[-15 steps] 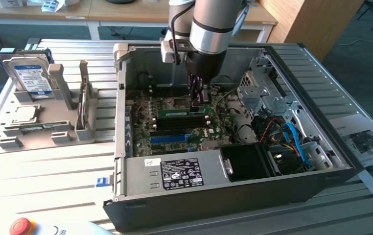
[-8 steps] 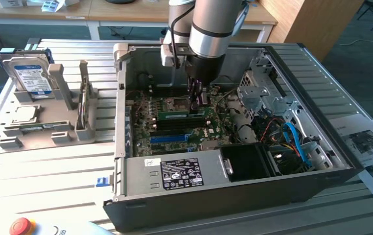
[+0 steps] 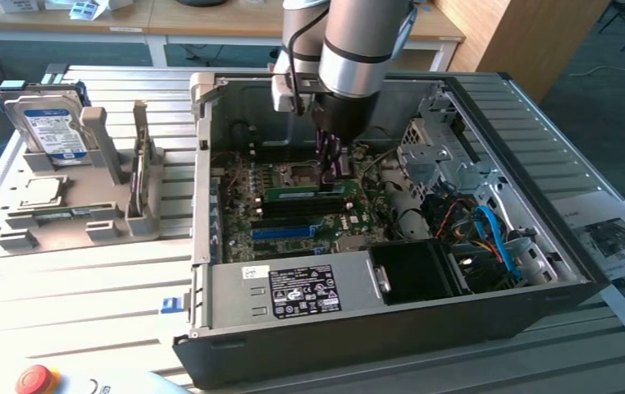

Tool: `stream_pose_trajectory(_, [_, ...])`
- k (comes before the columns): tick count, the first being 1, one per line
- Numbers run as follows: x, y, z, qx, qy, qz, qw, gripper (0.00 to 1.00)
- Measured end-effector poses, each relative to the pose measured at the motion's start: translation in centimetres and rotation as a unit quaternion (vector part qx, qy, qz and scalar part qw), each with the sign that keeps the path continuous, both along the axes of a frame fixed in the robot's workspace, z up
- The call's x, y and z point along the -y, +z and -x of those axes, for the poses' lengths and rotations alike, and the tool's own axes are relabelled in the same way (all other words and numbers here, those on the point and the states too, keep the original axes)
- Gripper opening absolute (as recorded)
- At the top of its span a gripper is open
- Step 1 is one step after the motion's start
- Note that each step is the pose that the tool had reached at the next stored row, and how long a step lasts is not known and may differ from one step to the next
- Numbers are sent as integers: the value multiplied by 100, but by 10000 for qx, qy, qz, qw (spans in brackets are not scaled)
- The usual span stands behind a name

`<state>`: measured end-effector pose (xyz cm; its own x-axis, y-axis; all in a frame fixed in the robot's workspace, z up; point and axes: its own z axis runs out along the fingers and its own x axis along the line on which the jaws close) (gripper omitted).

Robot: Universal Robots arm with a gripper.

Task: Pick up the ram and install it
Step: 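Insert the ram into the slot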

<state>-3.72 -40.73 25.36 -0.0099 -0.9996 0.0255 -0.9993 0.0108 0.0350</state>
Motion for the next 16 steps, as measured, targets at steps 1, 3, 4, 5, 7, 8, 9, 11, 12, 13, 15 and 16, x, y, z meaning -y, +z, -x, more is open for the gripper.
stream_pose_trajectory(1, [0,0,-4,0,0,0,10000,12])
stream_pose_trajectory(3, [0,0,-4,0,0,1,10000,12])
stream_pose_trajectory(4, [0,0,-4,-1,0,1,10000,12])
stream_pose_trajectory(5, [-1,-6,-5,0,0,-1,10000,12])
stream_pose_trajectory(7, [0,-19,-5,0,0,0,10000,12])
stream_pose_trajectory(8, [0,-27,-5,0,0,0,10000,12])
stream_pose_trajectory(9, [0,-38,-5,1,0,1,10000,12])
stream_pose_trajectory(11, [0,-59,-5,1,-6,1,10000,12])
stream_pose_trajectory(12, [0,-66,-5,1,-24,0,10000,12])
stream_pose_trajectory(13, [0,-71,-4,1,-43,1,10000,12])
stream_pose_trajectory(15, [0,-79,-4,1,-77,1,10000,12])
stream_pose_trajectory(16, [0,-80,-4,1,-85,1,10000,12])
